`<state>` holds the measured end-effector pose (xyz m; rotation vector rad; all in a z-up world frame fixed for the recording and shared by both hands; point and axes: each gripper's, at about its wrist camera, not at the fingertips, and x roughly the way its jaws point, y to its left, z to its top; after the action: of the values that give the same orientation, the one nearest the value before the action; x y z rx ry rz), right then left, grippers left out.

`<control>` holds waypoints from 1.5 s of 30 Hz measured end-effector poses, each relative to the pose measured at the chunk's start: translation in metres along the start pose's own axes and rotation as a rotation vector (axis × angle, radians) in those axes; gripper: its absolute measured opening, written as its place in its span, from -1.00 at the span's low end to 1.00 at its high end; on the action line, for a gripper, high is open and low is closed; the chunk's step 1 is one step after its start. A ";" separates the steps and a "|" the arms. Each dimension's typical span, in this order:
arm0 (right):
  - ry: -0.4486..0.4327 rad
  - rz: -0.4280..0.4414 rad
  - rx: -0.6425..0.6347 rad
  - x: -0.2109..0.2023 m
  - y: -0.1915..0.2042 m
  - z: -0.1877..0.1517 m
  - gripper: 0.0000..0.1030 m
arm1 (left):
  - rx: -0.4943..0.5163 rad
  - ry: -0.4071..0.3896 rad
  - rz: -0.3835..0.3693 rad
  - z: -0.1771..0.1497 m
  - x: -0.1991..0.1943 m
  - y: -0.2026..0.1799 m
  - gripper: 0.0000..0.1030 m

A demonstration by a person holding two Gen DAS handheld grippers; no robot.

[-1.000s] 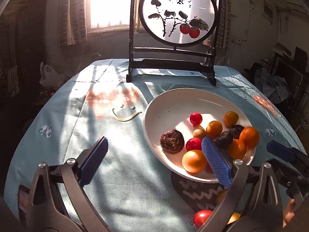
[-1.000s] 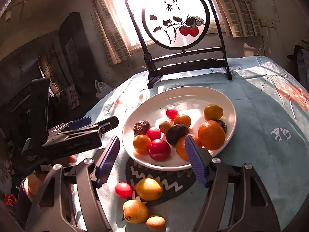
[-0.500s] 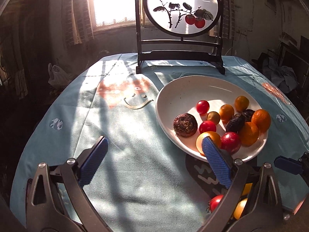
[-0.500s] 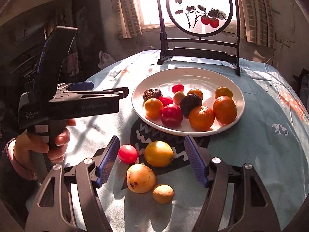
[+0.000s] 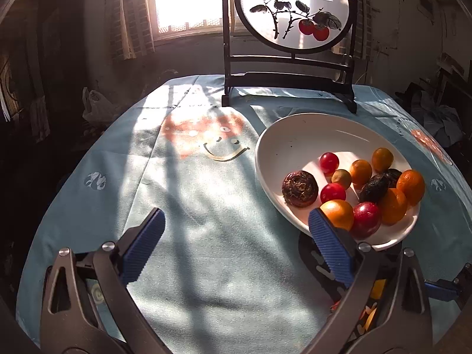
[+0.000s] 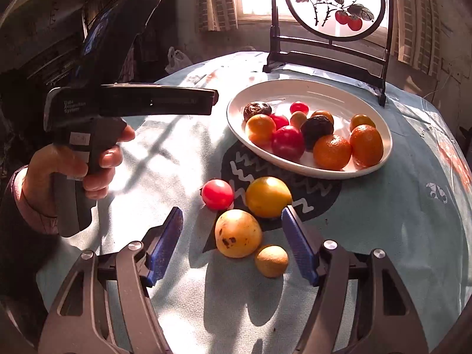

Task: Organize fruits
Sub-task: 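Close the right tool around the large spotted yellow fruit, then grasp a red tomato with the left tool while the right tool holds the yellow fruit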

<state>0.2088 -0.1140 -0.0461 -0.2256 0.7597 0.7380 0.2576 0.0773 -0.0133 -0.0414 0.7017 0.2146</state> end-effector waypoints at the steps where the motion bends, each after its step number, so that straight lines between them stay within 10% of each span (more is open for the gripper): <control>1: -0.002 -0.007 -0.016 -0.001 0.003 -0.002 0.33 | 0.000 0.001 0.000 0.000 0.000 0.000 0.93; 33: 0.121 -0.156 -0.185 0.031 0.025 -0.006 -0.26 | -0.010 0.001 0.016 0.001 0.000 0.005 0.93; 40: 0.002 0.077 0.086 0.002 -0.017 0.006 -0.28 | 0.015 0.003 -0.071 0.000 -0.009 0.005 0.93; 45: -0.110 0.090 0.290 -0.021 -0.056 0.009 -0.28 | 0.099 0.012 -0.242 -0.014 -0.025 -0.005 0.90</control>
<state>0.2416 -0.1618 -0.0288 0.1119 0.7654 0.7101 0.2314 0.0663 -0.0085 -0.0330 0.7116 -0.0519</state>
